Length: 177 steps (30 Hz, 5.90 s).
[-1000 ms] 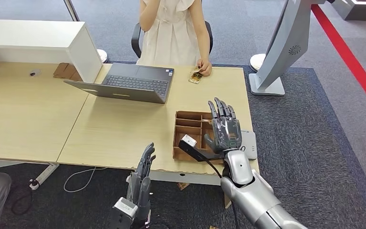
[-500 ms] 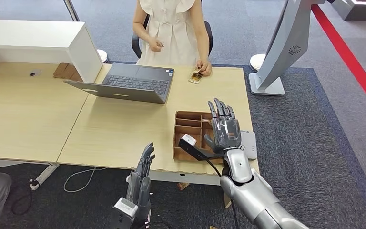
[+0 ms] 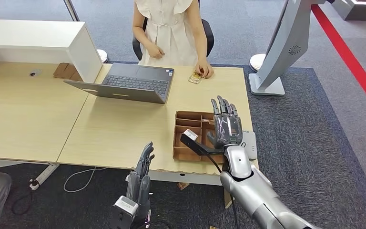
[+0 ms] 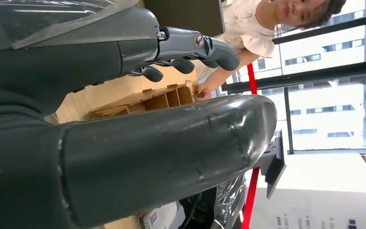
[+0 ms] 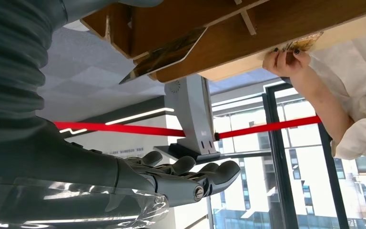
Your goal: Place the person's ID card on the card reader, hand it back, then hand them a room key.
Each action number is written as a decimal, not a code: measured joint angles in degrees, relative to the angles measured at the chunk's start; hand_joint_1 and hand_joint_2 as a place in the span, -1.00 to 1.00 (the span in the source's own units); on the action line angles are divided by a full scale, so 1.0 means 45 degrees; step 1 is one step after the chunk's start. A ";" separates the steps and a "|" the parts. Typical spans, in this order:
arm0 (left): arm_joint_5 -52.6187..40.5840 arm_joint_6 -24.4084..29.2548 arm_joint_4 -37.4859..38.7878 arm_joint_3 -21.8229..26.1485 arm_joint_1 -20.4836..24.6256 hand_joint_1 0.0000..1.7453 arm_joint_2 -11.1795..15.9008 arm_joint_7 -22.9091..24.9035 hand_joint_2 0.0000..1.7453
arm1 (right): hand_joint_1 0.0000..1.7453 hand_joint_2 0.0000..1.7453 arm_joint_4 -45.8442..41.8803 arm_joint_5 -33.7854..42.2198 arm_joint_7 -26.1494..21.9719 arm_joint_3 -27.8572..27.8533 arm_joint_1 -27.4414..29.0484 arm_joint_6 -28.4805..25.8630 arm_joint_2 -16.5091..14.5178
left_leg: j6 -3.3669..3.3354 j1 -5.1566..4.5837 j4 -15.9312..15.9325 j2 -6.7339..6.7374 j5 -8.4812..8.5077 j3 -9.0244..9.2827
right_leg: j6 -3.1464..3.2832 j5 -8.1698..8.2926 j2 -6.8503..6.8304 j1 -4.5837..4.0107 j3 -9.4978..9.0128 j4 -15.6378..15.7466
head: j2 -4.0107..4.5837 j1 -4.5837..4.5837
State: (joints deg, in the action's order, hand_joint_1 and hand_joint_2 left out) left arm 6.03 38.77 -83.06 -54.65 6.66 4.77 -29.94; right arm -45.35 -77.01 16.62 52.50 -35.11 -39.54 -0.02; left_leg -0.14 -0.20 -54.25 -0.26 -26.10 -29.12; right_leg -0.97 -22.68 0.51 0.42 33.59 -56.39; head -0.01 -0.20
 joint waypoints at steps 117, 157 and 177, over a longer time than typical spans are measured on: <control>0.1712 -0.0791 0.2418 -0.1759 0.1966 -1.00 -0.0998 -0.1105 -1.00 | 1.00 1.00 -0.2816 -0.1024 0.1188 -0.1764 -0.2433 0.3679 0.1156 | -0.0002 -0.0009 -0.0001 0.0002 0.0004 -0.0009 | 0.0000 0.0007 0.0002 0.0003 0.0009 -0.0006 | 0.0000 -0.0001; 0.2080 -0.1140 0.3468 -0.3049 0.2814 -1.00 -0.1294 -0.0423 -1.00 | 0.82 1.00 0.1294 -0.1199 0.1268 -0.0250 -0.4882 0.5293 -0.0948 | -0.0001 -0.0008 -0.0002 -0.0001 0.0008 -0.0021 | 0.0000 0.0008 -0.0001 0.0001 0.0023 -0.0005 | 0.0001 -0.0001; 0.1435 0.0001 0.3138 -0.3544 0.3034 -1.00 -0.1191 -0.0035 -1.00 | -1.00 1.00 0.0825 -0.0457 0.1284 -0.0547 -0.4961 0.2982 -0.1067 | -0.0001 -0.0009 -0.0002 -0.0001 0.0008 -0.0019 | 0.0000 0.0009 -0.0001 0.0001 0.0023 -0.0005 | 0.0000 0.0000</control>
State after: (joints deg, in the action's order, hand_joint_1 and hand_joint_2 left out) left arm 12.48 38.78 -68.94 -70.59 20.31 -0.59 -30.10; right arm -41.64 -79.06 22.39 50.04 -57.44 -26.12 -4.82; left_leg -0.14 -0.24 -54.26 -0.26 -26.07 -29.21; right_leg -0.97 -22.64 0.51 0.43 33.70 -56.42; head -0.01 -0.20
